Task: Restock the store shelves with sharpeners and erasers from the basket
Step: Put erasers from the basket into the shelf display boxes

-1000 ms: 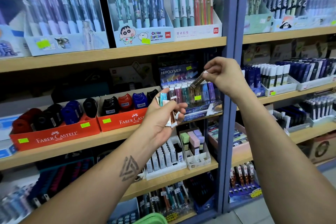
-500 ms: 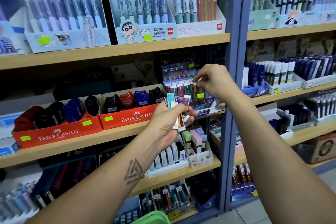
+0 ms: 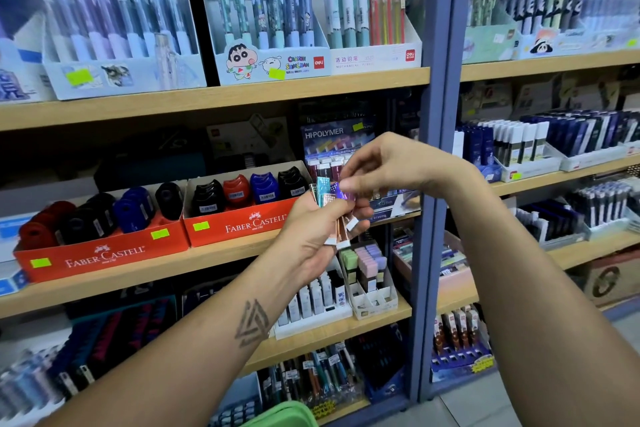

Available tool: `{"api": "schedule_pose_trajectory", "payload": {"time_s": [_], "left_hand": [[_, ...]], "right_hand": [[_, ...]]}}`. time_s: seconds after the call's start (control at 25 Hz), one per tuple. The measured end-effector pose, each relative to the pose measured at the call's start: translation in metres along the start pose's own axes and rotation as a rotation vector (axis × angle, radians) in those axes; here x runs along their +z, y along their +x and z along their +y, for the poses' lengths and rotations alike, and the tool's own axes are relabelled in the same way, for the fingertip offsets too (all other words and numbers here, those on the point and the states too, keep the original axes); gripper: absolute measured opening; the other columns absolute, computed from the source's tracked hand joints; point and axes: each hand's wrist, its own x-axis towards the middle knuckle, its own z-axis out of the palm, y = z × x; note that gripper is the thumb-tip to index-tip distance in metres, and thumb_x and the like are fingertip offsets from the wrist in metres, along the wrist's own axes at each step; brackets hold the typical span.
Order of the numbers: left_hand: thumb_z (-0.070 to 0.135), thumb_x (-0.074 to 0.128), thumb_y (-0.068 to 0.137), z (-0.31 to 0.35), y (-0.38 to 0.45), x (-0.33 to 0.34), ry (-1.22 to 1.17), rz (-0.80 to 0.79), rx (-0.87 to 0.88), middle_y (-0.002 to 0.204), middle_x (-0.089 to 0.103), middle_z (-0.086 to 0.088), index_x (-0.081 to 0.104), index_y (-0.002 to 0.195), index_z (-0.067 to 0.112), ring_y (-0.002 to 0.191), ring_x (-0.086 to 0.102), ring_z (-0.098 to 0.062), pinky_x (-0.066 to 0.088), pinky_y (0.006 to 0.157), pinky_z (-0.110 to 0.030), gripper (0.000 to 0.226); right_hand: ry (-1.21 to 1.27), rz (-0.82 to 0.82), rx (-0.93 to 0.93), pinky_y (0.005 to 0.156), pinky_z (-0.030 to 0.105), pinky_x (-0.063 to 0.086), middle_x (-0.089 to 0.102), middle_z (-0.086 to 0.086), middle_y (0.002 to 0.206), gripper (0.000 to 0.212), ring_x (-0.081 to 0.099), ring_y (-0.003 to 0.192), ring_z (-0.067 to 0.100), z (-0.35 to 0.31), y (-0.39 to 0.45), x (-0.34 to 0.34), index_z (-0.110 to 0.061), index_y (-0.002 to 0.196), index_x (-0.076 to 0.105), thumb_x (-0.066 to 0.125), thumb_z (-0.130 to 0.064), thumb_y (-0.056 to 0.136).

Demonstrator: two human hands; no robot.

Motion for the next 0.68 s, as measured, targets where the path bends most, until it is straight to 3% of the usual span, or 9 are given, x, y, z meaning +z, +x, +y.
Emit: {"api": "schedule_pose_trajectory", "payload": {"time_s": [0.12, 0.28, 0.32, 0.4, 0.48, 0.56, 0.68], "left_hand": [[-0.010, 0.054, 0.095, 0.001, -0.002, 0.004, -0.059, -0.020, -0.038, 0.100, 0.068, -0.028, 0.061, 0.113, -0.003, 0.083, 0.070, -0.030, 0.061, 0.062, -0.029, 0.020], [-0.012, 0.056, 0.092, 0.005, 0.001, 0.003, -0.179, 0.063, -0.026, 0.097, 0.069, -0.026, 0.057, 0.116, -0.005, 0.081, 0.071, -0.031, 0.063, 0.072, -0.040, 0.025], [-0.013, 0.056, 0.091, 0.007, 0.003, 0.003, -0.213, 0.090, -0.003, 0.104, 0.069, -0.028, 0.056, 0.118, -0.005, 0.085, 0.071, -0.034, 0.062, 0.076, -0.045, 0.028], [-0.013, 0.056, 0.092, 0.011, 0.007, 0.004, -0.244, 0.154, 0.038, 0.114, 0.066, -0.032, 0.051, 0.123, -0.006, 0.097, 0.071, -0.039, 0.060, 0.081, -0.051, 0.032], [-0.010, 0.054, 0.094, 0.012, 0.010, 0.007, -0.259, 0.208, 0.063, 0.111, 0.066, -0.032, 0.048, 0.121, -0.005, 0.092, 0.072, -0.038, 0.061, 0.075, -0.049, 0.028], [-0.006, 0.053, 0.097, 0.012, 0.012, 0.007, -0.273, 0.249, 0.077, 0.108, 0.068, -0.029, 0.048, 0.120, -0.002, 0.080, 0.072, -0.033, 0.061, 0.065, -0.045, 0.024], [0.001, 0.055, 0.098, 0.011, 0.016, 0.000, -0.334, 0.249, 0.082, 0.114, 0.067, -0.029, 0.045, 0.131, -0.004, 0.091, 0.073, -0.035, 0.062, 0.070, -0.047, 0.035]], "right_hand": [[0.052, 0.015, 0.019, 0.076, 0.039, 0.057, 0.073, 0.020, 0.086, 0.021, 0.068, 0.073, 0.021, 0.006, 0.002, 0.004, -0.008, 0.101, 0.073, 0.081, -0.010, 0.082], [0.023, 0.197, -0.039, 0.064, 0.032, 0.050, 0.067, 0.012, 0.074, 0.026, 0.059, 0.064, 0.014, 0.001, 0.001, 0.004, -0.005, 0.089, 0.069, 0.085, -0.022, 0.078], [0.003, 0.184, -0.050, 0.064, 0.033, 0.048, 0.066, 0.014, 0.073, 0.029, 0.057, 0.064, 0.015, -0.002, -0.001, 0.001, -0.005, 0.086, 0.069, 0.086, -0.025, 0.076], [-0.025, 0.006, -0.012, 0.069, 0.038, 0.052, 0.072, 0.017, 0.078, 0.032, 0.063, 0.069, 0.021, -0.012, -0.005, -0.001, -0.005, 0.090, 0.070, 0.087, -0.026, 0.074], [-0.074, -0.155, 0.056, 0.069, 0.037, 0.055, 0.075, 0.014, 0.081, 0.038, 0.069, 0.071, 0.022, -0.021, -0.006, 0.007, -0.005, 0.100, 0.064, 0.088, -0.021, 0.074], [-0.042, -0.170, 0.071, 0.061, 0.030, 0.054, 0.075, 0.014, 0.076, 0.040, 0.070, 0.066, 0.021, -0.025, -0.003, 0.017, -0.001, 0.103, 0.059, 0.086, -0.011, 0.076], [0.085, -0.094, 0.053, 0.059, 0.028, 0.054, 0.073, 0.017, 0.074, 0.030, 0.068, 0.064, 0.022, -0.021, 0.000, 0.024, 0.001, 0.103, 0.063, 0.079, 0.004, 0.079]]}}
